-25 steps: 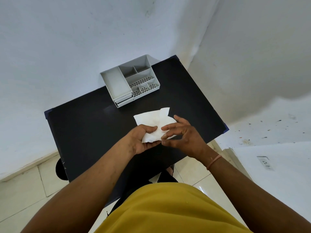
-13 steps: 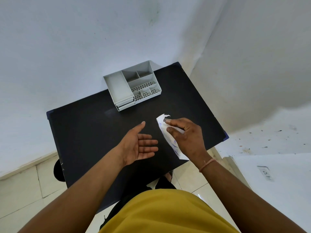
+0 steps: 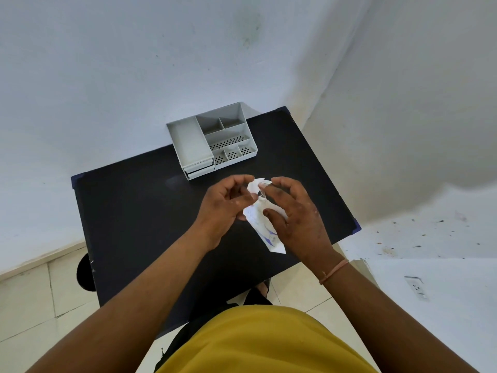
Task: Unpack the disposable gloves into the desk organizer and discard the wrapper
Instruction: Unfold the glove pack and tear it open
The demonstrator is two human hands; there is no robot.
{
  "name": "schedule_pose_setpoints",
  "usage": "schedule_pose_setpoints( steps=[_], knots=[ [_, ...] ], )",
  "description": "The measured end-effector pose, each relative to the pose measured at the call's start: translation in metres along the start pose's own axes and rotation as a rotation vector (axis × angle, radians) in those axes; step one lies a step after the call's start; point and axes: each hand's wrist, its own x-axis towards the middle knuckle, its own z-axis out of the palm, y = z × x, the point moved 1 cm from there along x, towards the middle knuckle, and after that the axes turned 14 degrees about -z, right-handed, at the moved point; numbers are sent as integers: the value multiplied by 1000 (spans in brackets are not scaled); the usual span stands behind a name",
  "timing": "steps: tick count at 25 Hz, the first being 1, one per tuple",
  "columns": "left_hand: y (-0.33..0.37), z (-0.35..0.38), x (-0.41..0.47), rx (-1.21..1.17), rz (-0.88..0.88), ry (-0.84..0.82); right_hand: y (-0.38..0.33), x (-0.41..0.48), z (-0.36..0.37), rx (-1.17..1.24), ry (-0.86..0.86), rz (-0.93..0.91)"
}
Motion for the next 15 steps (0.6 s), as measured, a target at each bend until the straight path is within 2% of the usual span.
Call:
schedule_pose_setpoints(
  steps=[3,5,9,12,15],
  knots=[
    [12,-4,1,378,249,-14,-7,3,-9,-71,7,-143],
    [20,-5,3,519,288,-10,-14,4,-18,-190,-37,-252],
    [30,-11,5,535,183,-50,-16,11,-44,-425,-126,-345],
    [37,-16,3,536,82,-124,-5,11,-64,-582,-126,-371],
    [44,-23,-1,536,16,-215,8,12,-74,-708,-55,-272]
  ],
)
